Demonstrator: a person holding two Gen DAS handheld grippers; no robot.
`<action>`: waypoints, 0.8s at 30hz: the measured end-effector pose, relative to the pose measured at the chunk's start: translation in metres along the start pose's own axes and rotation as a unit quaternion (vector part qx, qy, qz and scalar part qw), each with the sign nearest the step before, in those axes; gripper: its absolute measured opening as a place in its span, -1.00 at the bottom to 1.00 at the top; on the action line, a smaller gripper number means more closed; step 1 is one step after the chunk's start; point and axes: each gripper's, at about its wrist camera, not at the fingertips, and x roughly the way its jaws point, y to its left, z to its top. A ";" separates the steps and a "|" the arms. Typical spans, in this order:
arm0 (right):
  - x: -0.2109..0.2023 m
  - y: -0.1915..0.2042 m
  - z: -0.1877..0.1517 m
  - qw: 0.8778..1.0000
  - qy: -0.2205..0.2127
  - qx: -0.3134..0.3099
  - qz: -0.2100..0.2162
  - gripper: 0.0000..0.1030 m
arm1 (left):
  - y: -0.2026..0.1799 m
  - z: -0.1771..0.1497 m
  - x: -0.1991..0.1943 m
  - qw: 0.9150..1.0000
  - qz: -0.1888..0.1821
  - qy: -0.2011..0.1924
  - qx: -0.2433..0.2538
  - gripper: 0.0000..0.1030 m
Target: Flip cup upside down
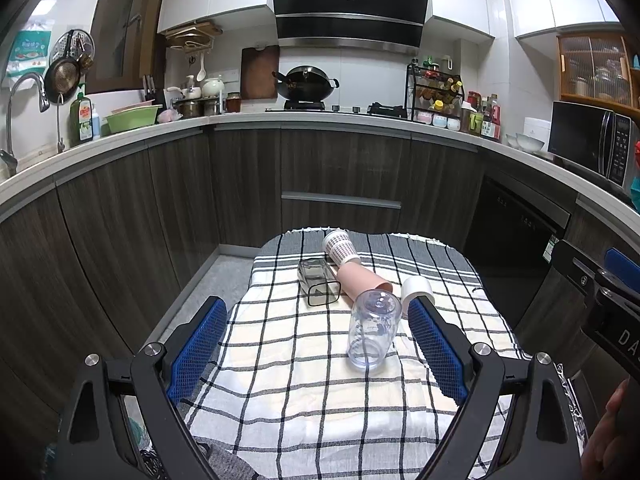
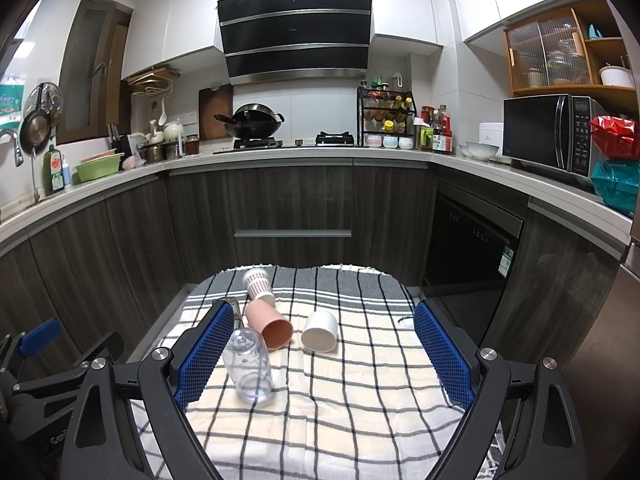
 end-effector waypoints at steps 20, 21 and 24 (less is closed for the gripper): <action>0.002 0.000 -0.002 1.000 0.000 0.000 0.001 0.78 | 0.000 -0.002 0.003 1.000 0.001 0.005 0.007 0.80; 0.002 0.000 -0.003 1.000 0.001 0.001 0.001 0.78 | -0.001 -0.002 0.003 1.000 0.002 0.005 0.007 0.80; 0.002 0.000 -0.003 1.000 0.001 -0.001 0.001 0.78 | 0.000 -0.003 0.004 1.000 0.000 0.007 0.006 0.80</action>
